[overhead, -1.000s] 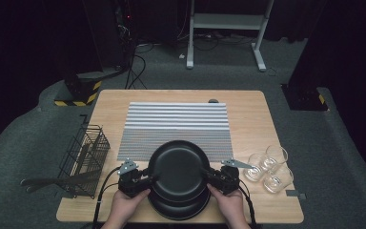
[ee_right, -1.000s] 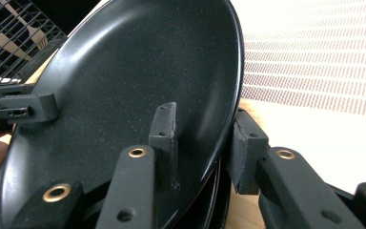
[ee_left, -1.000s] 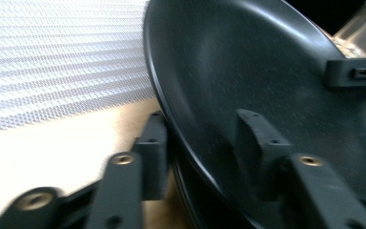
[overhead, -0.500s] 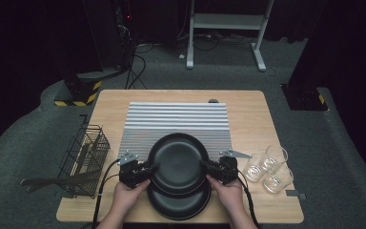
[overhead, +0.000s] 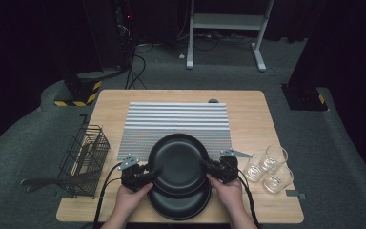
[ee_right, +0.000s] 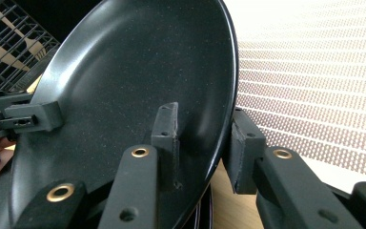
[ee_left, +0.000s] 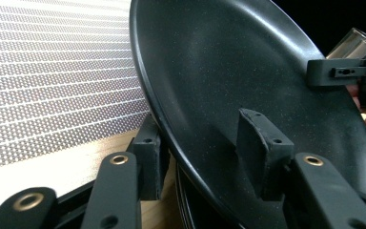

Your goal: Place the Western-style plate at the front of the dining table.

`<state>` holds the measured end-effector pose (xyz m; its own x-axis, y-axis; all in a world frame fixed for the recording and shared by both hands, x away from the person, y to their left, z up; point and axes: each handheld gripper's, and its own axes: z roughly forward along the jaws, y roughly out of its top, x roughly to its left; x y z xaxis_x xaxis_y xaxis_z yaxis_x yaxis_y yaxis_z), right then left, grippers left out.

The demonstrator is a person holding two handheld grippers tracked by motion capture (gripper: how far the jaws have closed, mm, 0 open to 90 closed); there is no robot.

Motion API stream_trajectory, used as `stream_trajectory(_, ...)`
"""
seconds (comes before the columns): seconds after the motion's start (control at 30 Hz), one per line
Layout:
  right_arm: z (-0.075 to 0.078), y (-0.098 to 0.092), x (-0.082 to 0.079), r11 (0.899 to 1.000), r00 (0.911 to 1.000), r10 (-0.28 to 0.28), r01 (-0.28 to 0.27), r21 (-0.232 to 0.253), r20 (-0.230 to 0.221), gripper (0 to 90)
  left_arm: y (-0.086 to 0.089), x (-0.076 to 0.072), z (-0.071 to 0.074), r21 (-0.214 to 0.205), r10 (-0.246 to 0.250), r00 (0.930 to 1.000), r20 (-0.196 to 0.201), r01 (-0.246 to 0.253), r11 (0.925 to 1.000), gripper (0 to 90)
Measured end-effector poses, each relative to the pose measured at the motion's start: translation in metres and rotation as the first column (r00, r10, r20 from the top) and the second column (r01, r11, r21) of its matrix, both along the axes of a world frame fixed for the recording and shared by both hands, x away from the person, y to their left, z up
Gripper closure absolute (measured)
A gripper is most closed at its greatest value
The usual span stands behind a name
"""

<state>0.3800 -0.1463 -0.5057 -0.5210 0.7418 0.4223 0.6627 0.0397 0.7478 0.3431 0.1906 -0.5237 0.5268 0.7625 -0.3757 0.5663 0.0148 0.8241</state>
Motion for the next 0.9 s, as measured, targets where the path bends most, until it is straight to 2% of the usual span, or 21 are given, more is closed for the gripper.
stream_trajectory(0.13,-0.001,0.001,0.002,1.0,1.0,0.004,-0.004,0.007,-0.004,65.7,0.0,0.0,0.0,-0.001,0.005,1.0,0.001,-0.005,1.0,55.3)
stream_trajectory(0.27,-0.001,0.001,0.003,1.0,0.9998,0.003,-0.003,-0.004,-0.019,56.8,0.0,0.0,0.0,-0.003,0.009,1.0,0.003,-0.009,1.0,55.6)
stream_trajectory(0.33,0.0,-0.001,-0.001,1.0,0.9998,0.007,-0.007,-0.009,-0.02,50.7,-0.001,0.0,0.0,-0.003,0.011,0.9999,0.004,-0.011,0.9999,55.7)
stream_trajectory(0.4,-0.001,-0.005,-0.01,1.0,0.9998,0.011,-0.011,0.006,-0.018,49.3,-0.001,0.0,0.0,-0.002,0.011,0.9999,0.003,-0.011,0.9999,55.7)
stream_trajectory(0.47,-0.004,-0.007,-0.018,1.0,0.9997,0.017,-0.017,0.002,-0.02,50.2,-0.001,0.0,0.0,-0.005,0.011,0.9999,0.004,-0.011,0.9999,55.7)
stream_trajectory(0.57,-0.005,-0.003,-0.026,0.999,0.9989,0.046,-0.046,0.001,-0.011,58.3,0.0,0.0,0.0,-0.008,0.011,0.9999,0.002,-0.011,0.9999,56.0)
stream_trajectory(0.63,-0.005,0.001,-0.028,0.999,0.9998,0.019,-0.018,-0.039,0.011,64.4,-0.001,0.0,0.0,-0.006,0.016,0.9999,0.001,-0.015,0.9999,56.1)
stream_trajectory(0.7,-0.005,0.001,-0.027,1.0,1.0,0.005,-0.005,-0.024,-0.005,65.9,-0.003,-0.002,0.001,0.009,0.026,0.9997,0.005,-0.026,0.9996,55.7)
stream_trajectory(0.83,-0.004,0.003,-0.029,0.999,0.9999,-0.01,0.01,-0.037,-0.002,65.8,-0.006,-0.009,0.004,0.054,0.029,0.9985,-0.046,-0.027,0.9982,48.3)
stream_trajectory(0.9,-0.004,0.003,-0.029,0.999,0.9999,-0.012,0.012,-0.042,0.001,65.7,-0.008,-0.016,0.006,0.102,0.021,0.9993,-0.03,-0.018,0.9947,47.7)
